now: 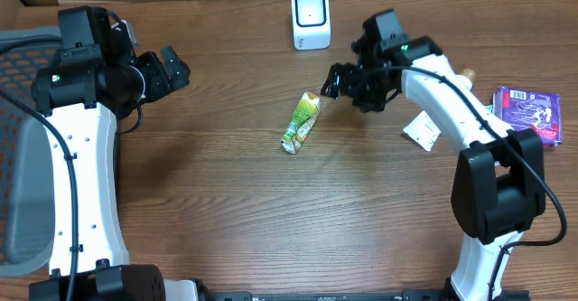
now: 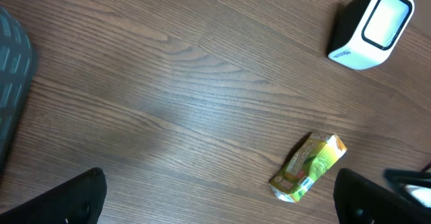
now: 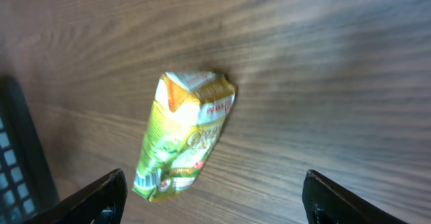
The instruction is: Scan the item barcode
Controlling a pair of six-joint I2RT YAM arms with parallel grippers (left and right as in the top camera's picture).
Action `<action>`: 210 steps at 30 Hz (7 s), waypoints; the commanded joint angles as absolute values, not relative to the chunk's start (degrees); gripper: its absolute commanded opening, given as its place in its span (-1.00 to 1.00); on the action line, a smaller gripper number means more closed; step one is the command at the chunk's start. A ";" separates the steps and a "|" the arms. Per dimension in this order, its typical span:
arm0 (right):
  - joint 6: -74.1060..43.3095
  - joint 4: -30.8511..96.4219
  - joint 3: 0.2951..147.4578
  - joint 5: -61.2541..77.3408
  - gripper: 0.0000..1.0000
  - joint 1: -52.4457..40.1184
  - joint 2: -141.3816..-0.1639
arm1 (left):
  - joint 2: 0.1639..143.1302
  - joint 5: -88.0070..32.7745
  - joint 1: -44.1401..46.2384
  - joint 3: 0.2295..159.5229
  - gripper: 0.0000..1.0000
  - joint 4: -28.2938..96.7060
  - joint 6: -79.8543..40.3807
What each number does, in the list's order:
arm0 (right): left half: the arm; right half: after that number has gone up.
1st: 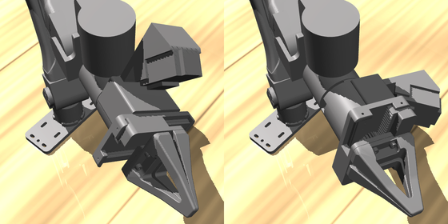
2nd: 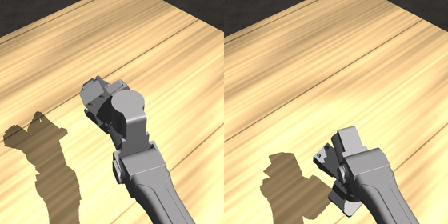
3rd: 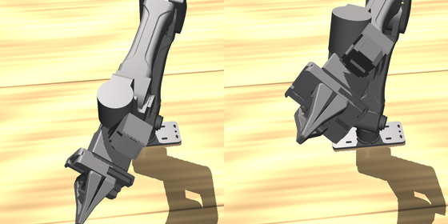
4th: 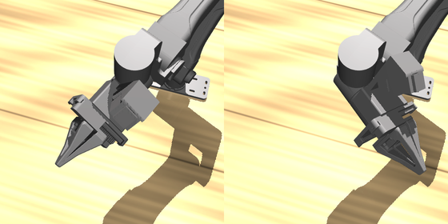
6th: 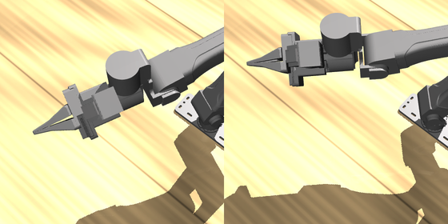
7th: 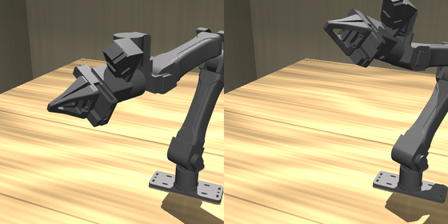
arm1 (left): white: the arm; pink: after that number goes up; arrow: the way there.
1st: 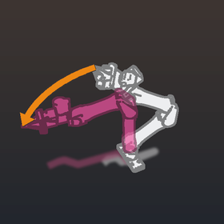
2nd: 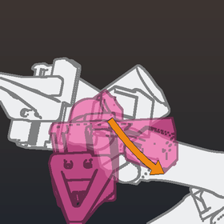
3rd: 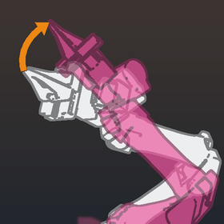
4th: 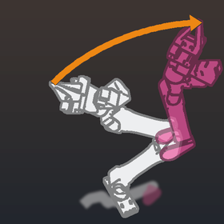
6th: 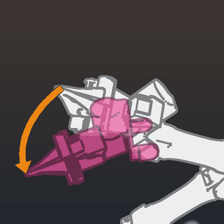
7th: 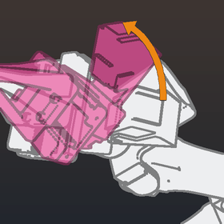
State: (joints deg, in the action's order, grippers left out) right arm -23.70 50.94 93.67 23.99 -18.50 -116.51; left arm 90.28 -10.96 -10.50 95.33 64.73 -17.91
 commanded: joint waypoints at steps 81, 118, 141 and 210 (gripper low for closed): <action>-46.50 24.95 79.83 21.71 0.75 -23.64 -121.01 | 90.74 -11.55 -10.20 95.79 0.99 64.53 -18.44; -9.67 56.12 100.92 0.82 -0.92 -28.21 -119.57 | 90.74 -11.55 -10.20 95.79 0.99 64.53 -18.44; -5.93 58.11 99.44 -3.51 0.37 -37.82 -119.79 | 90.74 -11.55 -10.20 95.79 0.99 64.51 -18.44; 3.09 52.49 93.69 42.33 0.78 -12.71 -130.08 | 90.74 -11.55 -10.20 95.79 0.99 64.51 -18.44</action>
